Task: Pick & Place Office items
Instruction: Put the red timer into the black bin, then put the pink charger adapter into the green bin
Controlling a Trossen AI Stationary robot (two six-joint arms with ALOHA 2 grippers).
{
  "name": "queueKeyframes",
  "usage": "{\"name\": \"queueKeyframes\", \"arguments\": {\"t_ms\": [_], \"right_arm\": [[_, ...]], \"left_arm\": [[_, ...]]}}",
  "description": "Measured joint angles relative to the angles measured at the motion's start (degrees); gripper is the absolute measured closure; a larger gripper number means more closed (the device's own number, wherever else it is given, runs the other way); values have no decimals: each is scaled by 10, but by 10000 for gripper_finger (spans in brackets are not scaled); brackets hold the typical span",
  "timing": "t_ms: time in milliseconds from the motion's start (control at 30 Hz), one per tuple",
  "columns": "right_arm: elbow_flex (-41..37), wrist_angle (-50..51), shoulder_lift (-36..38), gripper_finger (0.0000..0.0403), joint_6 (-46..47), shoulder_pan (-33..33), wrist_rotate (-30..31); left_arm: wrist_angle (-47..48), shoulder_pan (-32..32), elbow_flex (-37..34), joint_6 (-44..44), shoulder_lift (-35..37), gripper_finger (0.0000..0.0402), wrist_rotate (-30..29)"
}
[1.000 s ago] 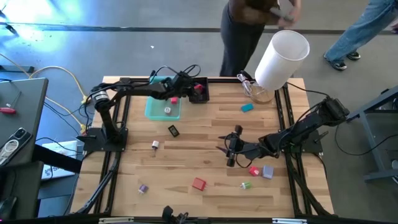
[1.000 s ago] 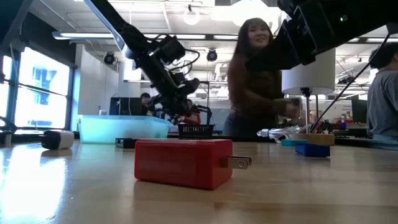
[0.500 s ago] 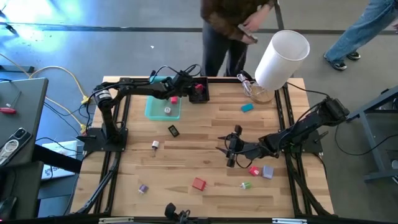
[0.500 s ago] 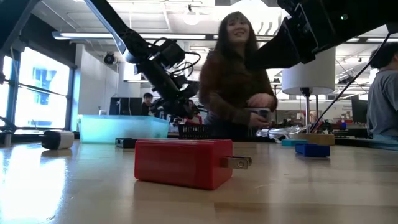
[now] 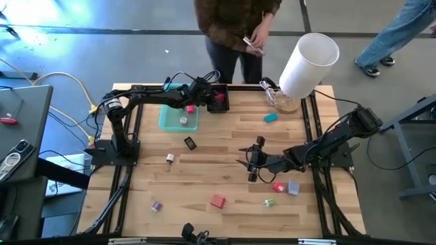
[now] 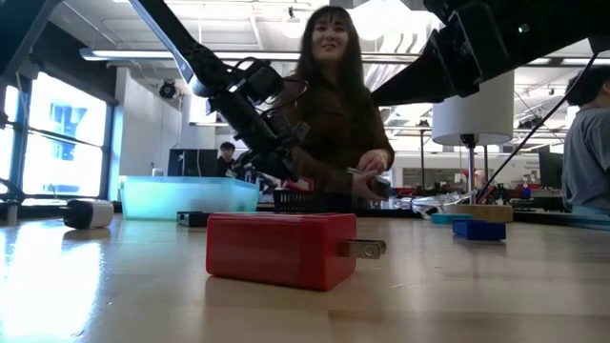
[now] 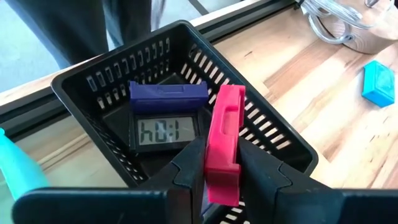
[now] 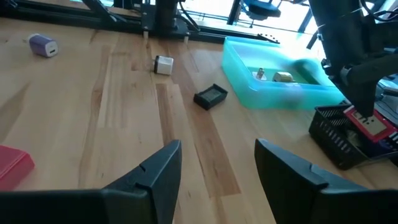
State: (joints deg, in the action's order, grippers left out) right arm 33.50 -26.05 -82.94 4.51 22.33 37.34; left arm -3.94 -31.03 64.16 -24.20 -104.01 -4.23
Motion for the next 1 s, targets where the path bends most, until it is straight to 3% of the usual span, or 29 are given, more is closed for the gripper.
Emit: {"name": "queueKeyframes", "arguments": {"t_ms": [600,1000], "right_arm": [[0,-11,0,211,3,12,-1],[0,-27,0,211,-2,13,0]], "left_arm": [[10,0,0,13,0,317,-1],[16,0,-2,61,13,219,-8]]}}
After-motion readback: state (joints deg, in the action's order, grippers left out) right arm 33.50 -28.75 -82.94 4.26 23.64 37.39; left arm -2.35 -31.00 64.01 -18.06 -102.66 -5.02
